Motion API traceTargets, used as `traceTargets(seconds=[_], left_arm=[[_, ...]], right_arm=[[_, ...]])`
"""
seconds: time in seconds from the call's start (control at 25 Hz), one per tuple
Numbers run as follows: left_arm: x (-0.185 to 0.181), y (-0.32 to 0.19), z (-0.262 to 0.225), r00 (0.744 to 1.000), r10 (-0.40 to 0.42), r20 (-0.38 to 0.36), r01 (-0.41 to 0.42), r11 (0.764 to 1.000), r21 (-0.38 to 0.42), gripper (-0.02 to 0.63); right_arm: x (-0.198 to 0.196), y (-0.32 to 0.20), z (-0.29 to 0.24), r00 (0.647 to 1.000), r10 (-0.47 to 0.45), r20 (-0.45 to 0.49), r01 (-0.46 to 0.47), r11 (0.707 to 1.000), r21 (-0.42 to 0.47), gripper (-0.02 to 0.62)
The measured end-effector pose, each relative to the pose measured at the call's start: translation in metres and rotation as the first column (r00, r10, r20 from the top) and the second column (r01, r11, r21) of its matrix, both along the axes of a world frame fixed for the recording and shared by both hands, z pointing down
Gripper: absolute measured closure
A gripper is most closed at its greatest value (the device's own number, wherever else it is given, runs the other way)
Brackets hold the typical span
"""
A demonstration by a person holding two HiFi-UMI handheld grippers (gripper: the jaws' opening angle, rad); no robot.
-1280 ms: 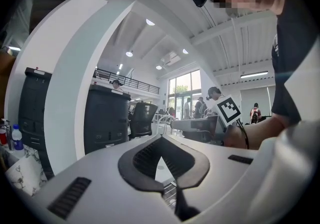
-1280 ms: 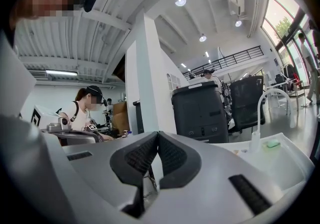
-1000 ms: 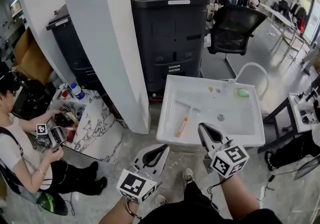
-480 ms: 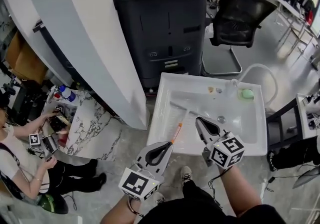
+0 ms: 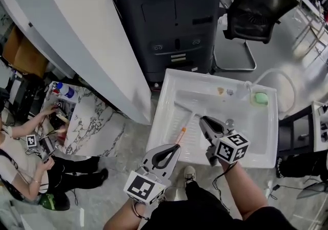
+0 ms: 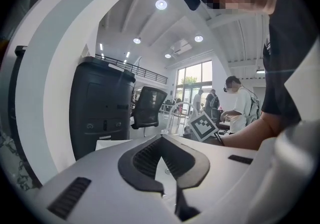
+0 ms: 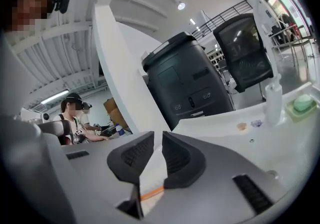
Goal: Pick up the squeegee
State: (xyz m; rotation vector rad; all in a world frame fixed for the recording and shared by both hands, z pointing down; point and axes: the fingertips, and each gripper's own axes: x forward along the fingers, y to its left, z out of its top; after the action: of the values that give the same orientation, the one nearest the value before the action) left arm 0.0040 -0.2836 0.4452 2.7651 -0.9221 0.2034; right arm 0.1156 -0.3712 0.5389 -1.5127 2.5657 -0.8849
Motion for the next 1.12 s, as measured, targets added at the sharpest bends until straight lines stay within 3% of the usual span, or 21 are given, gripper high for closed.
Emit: traceTargets(seconds=[0.2,0.4,0.56,0.76,1.12], left_arm=[[0.006,-0.015,0.006,0.999,-0.036,-0.004,0.036,0.999,0.008,0.591],[0.004,-0.018,0.018,0.997,-0.068,0.032,0.071,0.994,-0.079,0.591],[0.004,-0.027,0.018,0.996,-0.081,0.027,0.082,0.996,-0.034,0.591],[0.002,-0.029,0.026,0.993,-0.106,0.051,0.111,0.99,-0.091,0.591],[-0.005,-0.031,0.033,0.987,-0.142,0.075,0.15,0.981,-0.126,0.591]], right_arm=[[0.0,-0.018,0.043,0.994,-0.013,0.111,0.029,0.99,-0.137,0.487],[-0.006,-0.028,0.09,0.976,0.009,0.215,0.056,0.955,-0.29,0.459],[-0.008,-0.034,0.118,0.967,0.036,0.251,0.063,0.924,-0.378,0.457],[-0.011,-0.038,0.147,0.944,0.092,0.318,0.081,0.867,-0.492,0.449],[-0.027,-0.045,0.178,0.9,0.173,0.4,0.133,0.766,-0.629,0.439]])
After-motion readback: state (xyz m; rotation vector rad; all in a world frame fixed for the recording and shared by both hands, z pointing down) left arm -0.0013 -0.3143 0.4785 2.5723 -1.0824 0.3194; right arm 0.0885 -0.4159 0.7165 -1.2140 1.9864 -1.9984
